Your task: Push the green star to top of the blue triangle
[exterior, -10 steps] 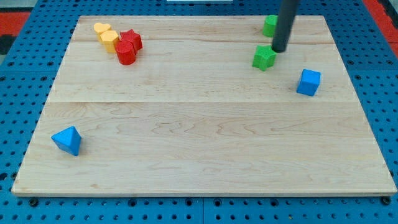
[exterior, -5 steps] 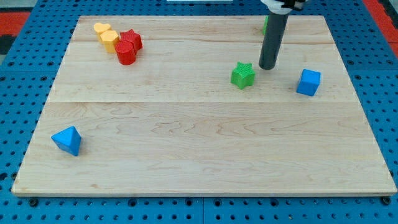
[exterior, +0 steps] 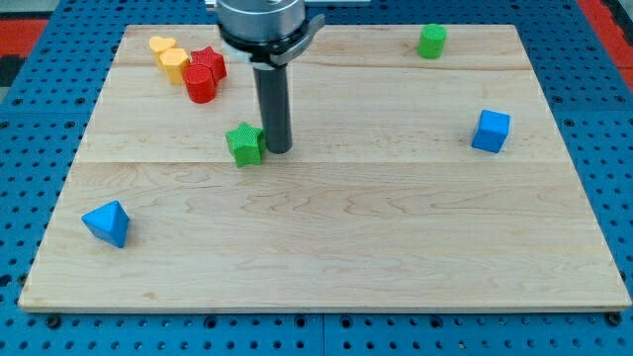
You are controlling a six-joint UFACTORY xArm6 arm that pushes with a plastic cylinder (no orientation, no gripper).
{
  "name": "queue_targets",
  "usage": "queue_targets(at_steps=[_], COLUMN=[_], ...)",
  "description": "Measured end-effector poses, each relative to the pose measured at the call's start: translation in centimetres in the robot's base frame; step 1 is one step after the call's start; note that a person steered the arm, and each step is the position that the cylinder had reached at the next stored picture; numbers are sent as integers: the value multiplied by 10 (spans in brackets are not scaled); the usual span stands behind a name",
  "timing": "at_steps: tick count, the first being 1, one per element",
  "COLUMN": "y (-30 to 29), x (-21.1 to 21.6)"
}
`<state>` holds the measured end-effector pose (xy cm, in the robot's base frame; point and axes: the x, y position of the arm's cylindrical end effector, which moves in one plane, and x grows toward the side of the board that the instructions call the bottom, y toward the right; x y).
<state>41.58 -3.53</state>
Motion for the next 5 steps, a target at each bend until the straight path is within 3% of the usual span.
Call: queue_targets(at_steps=[2,3,5], y=[-105,-102,-129], x=[-13,-32,26])
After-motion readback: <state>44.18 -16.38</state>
